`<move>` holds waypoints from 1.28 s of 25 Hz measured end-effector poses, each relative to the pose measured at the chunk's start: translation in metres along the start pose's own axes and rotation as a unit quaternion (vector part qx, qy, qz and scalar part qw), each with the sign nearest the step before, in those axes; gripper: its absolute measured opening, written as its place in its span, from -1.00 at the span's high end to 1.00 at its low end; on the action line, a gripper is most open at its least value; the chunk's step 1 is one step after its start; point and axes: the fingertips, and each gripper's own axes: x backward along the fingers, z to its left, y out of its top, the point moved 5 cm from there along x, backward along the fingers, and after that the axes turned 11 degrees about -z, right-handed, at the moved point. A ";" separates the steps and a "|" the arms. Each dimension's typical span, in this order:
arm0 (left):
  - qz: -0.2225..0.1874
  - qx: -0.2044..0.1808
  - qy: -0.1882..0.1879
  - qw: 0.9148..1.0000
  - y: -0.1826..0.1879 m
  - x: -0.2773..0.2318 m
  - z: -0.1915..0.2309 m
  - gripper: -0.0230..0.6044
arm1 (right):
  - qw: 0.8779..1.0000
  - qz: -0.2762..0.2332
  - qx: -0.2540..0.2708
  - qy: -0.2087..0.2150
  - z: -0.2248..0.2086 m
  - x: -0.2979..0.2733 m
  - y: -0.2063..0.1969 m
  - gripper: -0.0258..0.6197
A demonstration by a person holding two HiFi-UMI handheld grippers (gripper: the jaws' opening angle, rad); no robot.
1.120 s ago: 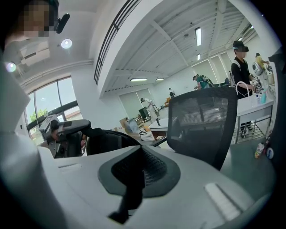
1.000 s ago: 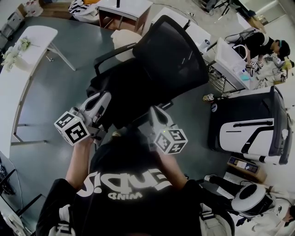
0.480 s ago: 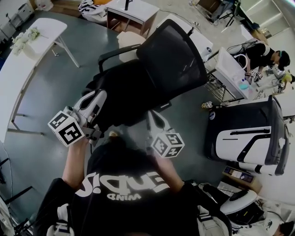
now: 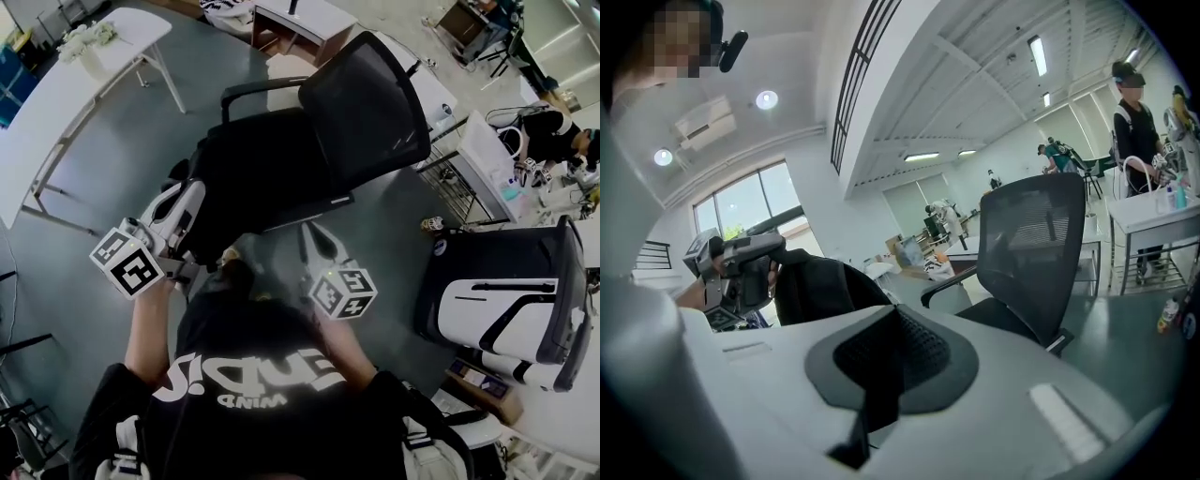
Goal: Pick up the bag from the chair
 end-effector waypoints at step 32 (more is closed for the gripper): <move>0.044 0.060 0.087 0.993 -0.091 0.230 -0.032 0.92 | 0.998 0.030 0.028 0.045 0.108 0.100 -0.073 0.91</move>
